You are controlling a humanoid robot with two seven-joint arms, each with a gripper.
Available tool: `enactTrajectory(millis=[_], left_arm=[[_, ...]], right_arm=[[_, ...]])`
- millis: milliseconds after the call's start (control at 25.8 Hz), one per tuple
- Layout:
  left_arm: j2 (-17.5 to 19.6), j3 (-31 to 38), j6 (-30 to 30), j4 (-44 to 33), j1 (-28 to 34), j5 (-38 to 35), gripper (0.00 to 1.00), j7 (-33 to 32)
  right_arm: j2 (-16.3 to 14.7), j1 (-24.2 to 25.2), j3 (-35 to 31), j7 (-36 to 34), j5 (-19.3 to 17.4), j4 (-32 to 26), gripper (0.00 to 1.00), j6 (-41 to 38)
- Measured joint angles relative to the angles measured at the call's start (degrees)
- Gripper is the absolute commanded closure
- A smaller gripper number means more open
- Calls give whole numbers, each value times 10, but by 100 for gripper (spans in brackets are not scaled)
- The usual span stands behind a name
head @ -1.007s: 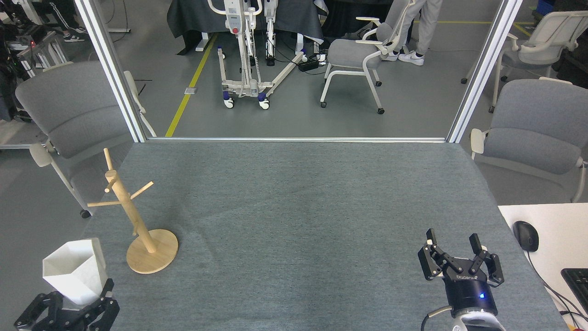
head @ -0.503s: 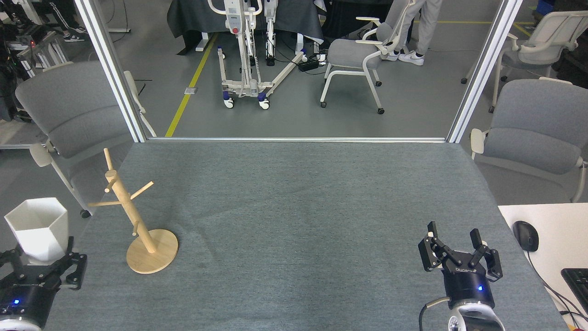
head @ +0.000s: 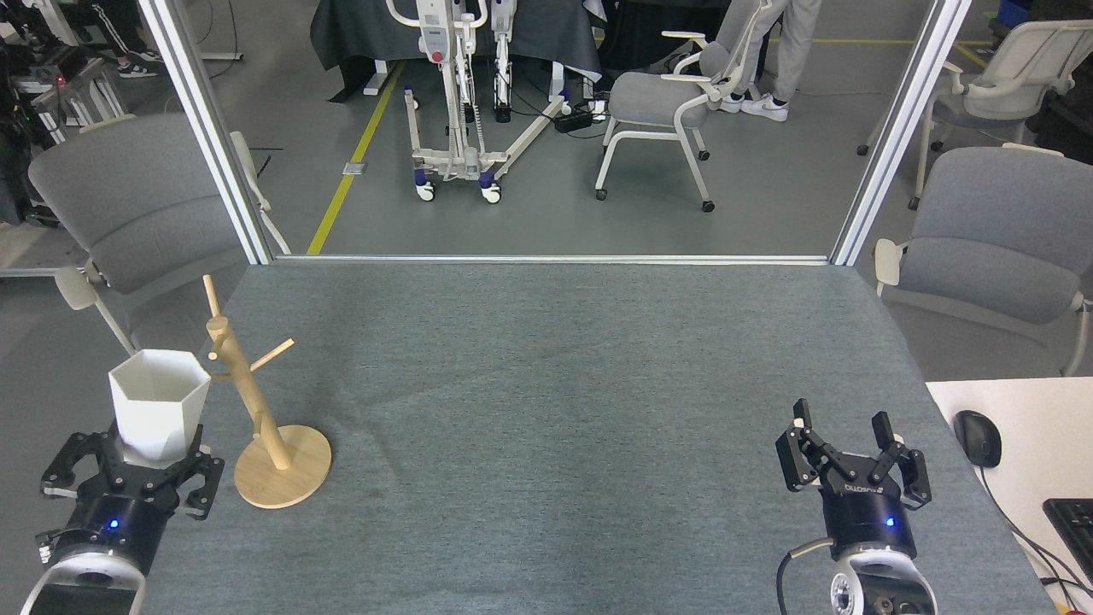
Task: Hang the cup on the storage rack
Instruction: 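Move the cup onto a peg of the wooden stand with left gripper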
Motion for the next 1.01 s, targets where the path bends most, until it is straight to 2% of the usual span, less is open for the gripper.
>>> enactTrajectory(millis=[349,387,426,581,620,1007], left_arm=[[-6,-20,14,13,1,-31,100,-1],[-7,-20,15,14,1,-32,93,-1],[-7,-21,15,15,2,-32,82,-2],[-7,-21,17,17,5,-33,7,-2],[-7,-21,18,17,6,-33,2,-2],[-14,-21,33,50,20,-28,1,7]], right_arm=[[-1,0,2,-2,0,6,0,0],[-2,1,2,-2,0,7,0,0],[-2,1,2,-2,0,7,0,-1],[-2,1,1,-3,0,14,0,-2],[-2,1,1,-3,0,16,0,-3],[2,1,2,1,-1,21,0,-3]])
